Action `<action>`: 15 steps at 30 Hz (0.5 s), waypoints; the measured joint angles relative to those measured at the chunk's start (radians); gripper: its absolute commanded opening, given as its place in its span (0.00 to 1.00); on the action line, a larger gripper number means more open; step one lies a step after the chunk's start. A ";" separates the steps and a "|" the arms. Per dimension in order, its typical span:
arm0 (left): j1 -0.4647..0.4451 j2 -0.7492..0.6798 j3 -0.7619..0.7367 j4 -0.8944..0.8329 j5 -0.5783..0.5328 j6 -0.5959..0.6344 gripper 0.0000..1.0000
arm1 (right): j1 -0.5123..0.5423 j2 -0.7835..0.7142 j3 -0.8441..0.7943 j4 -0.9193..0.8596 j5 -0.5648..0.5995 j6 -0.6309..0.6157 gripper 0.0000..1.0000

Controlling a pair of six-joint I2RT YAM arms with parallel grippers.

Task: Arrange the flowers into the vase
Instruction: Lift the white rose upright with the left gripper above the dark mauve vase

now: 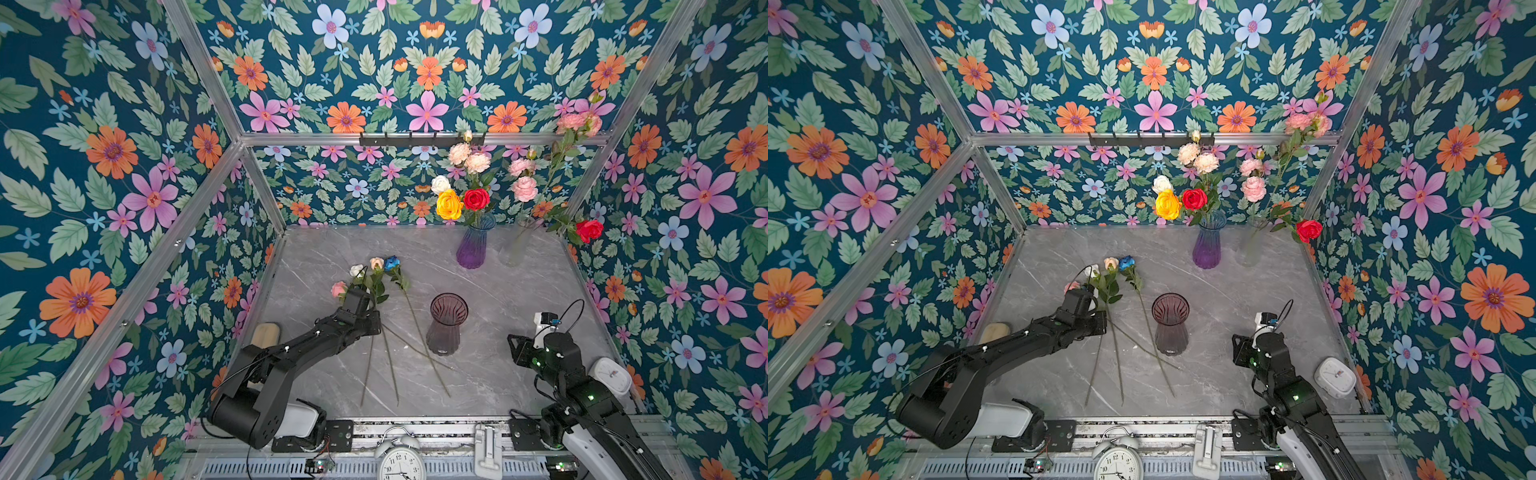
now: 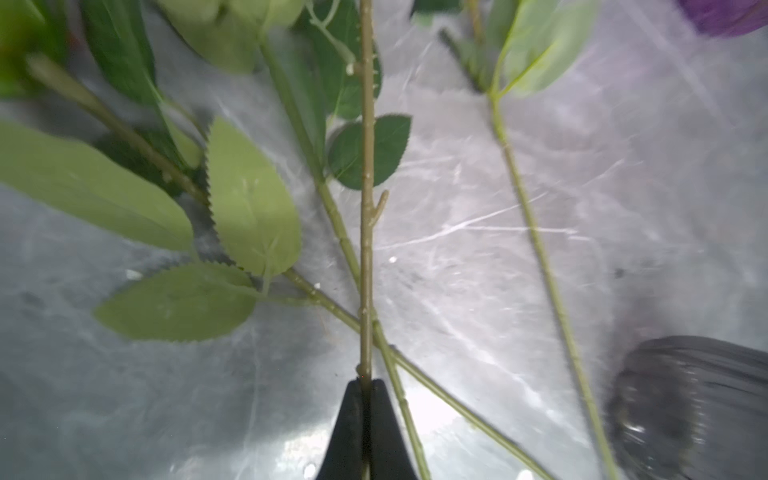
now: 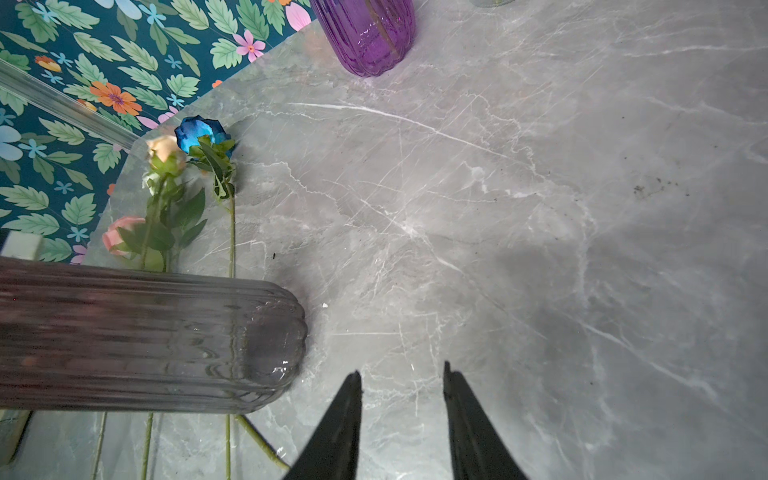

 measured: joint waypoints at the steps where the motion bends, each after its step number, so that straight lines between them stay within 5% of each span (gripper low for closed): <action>1: 0.000 -0.029 0.010 -0.014 0.000 0.000 0.00 | 0.000 -0.001 0.000 0.000 0.000 0.000 0.36; 15: 0.000 -0.493 0.140 0.011 0.148 -0.024 0.00 | 0.000 -0.019 -0.003 -0.002 0.000 0.000 0.36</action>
